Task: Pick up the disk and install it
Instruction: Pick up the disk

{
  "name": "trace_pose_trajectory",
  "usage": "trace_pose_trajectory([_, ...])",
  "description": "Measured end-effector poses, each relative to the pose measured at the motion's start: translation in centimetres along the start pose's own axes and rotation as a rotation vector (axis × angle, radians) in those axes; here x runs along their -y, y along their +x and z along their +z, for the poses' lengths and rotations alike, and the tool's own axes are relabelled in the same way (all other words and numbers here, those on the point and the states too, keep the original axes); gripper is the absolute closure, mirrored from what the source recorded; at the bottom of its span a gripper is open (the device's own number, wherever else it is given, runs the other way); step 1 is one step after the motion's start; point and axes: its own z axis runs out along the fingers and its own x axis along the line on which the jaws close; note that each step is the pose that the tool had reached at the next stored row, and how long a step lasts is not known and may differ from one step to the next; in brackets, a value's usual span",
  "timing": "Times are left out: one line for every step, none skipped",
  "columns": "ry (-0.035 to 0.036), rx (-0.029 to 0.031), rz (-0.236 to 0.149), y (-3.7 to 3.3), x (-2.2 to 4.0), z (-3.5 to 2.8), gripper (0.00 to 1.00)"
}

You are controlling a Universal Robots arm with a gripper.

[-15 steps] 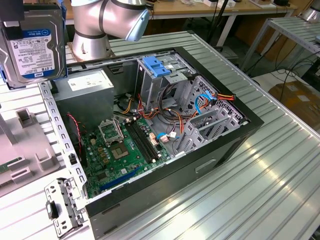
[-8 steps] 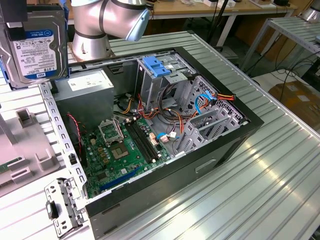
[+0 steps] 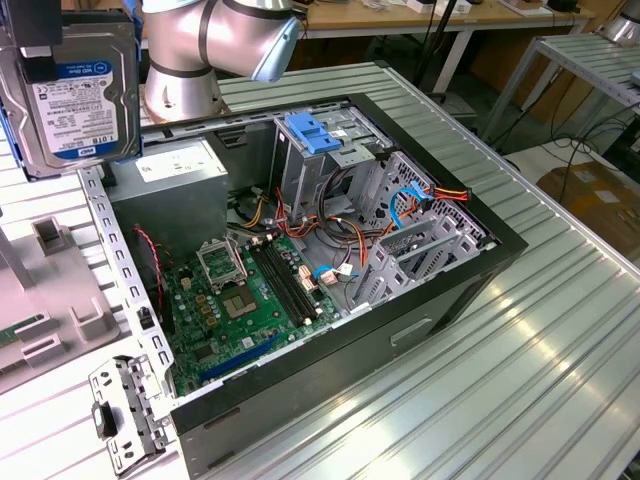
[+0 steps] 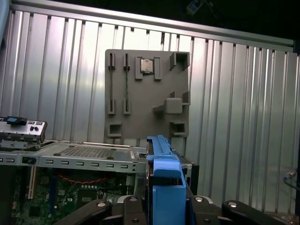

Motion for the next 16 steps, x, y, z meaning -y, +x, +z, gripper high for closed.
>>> trace_pose_trajectory([-0.0001, 0.0000, 0.000, 0.04, 0.06, -0.01, 0.63])
trace_pose_trajectory([0.0000, 0.0000, 0.000, 0.07, 0.11, 0.00, 0.63])
trace_pose_trajectory([-0.0001, 0.0000, 0.000, 0.11, 0.16, 0.00, 0.63])
trace_pose_trajectory([0.0000, 0.0001, 0.000, 0.14, 0.21, 0.00, 0.63])
trace_pose_trajectory([0.0001, 0.0001, 0.000, 0.17, 0.27, 0.00, 0.63])
trace_pose_trajectory([0.0000, 0.0002, 0.000, 0.20, 0.35, 0.00, 0.63])
trace_pose_trajectory([-0.0001, 0.0001, 0.000, 0.24, 0.43, 0.00, 0.63])
trace_pose_trajectory([-0.0002, 0.0000, 0.000, 0.27, 0.50, -0.01, 0.63])
trace_pose_trajectory([-0.0003, 0.0000, 0.000, 0.32, 0.62, -0.01, 0.63])
trace_pose_trajectory([-0.0004, 0.0001, 0.000, 0.35, 0.73, -0.02, 0.63])
trace_pose_trajectory([-0.0004, 0.0001, 0.000, 0.39, 0.83, -0.02, 0.63])
trace_pose_trajectory([-0.0006, 0.0001, 0.000, 0.43, 0.96, -0.02, 0.63])
trace_pose_trajectory([-0.0006, 0.0001, 0.000, 0.47, 1.05, -0.02, 0.63])
trace_pose_trajectory([-0.0007, 0.0002, 0.000, 0.50, 1.15, -0.03, 0.63])
trace_pose_trajectory([-0.0008, 0.0001, 0.000, 0.54, 1.25, -0.03, 0.63])
trace_pose_trajectory([-0.0010, 0.0001, 0.000, 0.59, 1.38, -0.04, 0.63])
